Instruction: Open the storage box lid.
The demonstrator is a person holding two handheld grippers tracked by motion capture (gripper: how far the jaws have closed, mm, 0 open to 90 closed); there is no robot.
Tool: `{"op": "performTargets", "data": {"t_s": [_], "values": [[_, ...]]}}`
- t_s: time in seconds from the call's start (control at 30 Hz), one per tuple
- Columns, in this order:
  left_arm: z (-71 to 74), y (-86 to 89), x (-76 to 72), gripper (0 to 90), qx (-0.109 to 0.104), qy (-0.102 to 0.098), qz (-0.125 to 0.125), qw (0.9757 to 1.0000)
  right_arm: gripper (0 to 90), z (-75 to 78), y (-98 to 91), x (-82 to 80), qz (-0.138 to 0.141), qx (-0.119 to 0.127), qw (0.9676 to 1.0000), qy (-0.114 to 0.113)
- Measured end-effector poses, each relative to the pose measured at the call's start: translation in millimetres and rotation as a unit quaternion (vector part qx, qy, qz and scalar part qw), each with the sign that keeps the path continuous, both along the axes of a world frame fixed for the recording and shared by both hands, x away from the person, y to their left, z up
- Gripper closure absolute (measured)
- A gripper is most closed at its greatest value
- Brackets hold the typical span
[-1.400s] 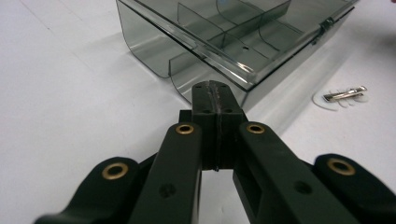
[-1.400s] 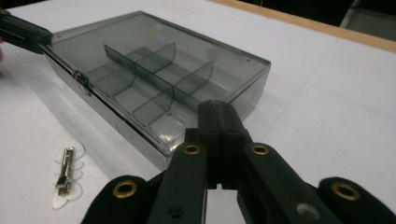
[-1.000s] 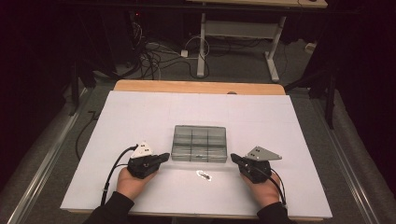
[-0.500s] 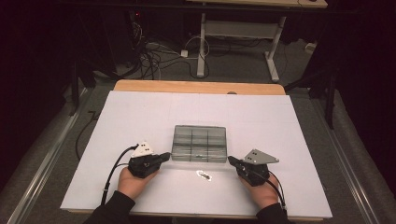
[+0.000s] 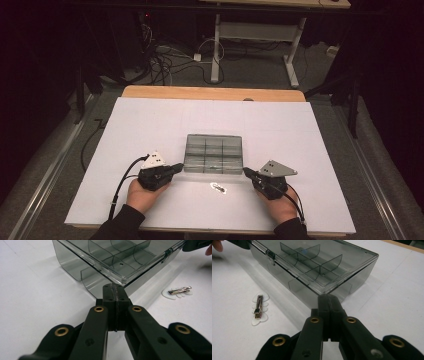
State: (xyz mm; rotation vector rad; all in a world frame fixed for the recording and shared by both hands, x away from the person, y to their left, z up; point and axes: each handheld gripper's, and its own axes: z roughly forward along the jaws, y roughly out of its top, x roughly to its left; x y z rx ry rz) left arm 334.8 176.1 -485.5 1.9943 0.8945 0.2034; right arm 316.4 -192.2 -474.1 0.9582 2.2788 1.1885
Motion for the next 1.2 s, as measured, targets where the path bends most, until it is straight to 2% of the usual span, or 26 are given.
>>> {"op": "performTargets", "data": {"t_s": [0.7,1.2], "values": [[0.0,-0.3,0.0,87.9,-0.001,0.0,0.001,1.0,90.0,1.1,1.1,-0.4,-0.001,-0.001,1.0,-0.004],[0.3,-0.5,-1.1,87.9,0.006,-0.003,-0.001,1.0,90.0,4.6,3.3,-1.2,0.003,0.001,0.9999,-0.012]]}}
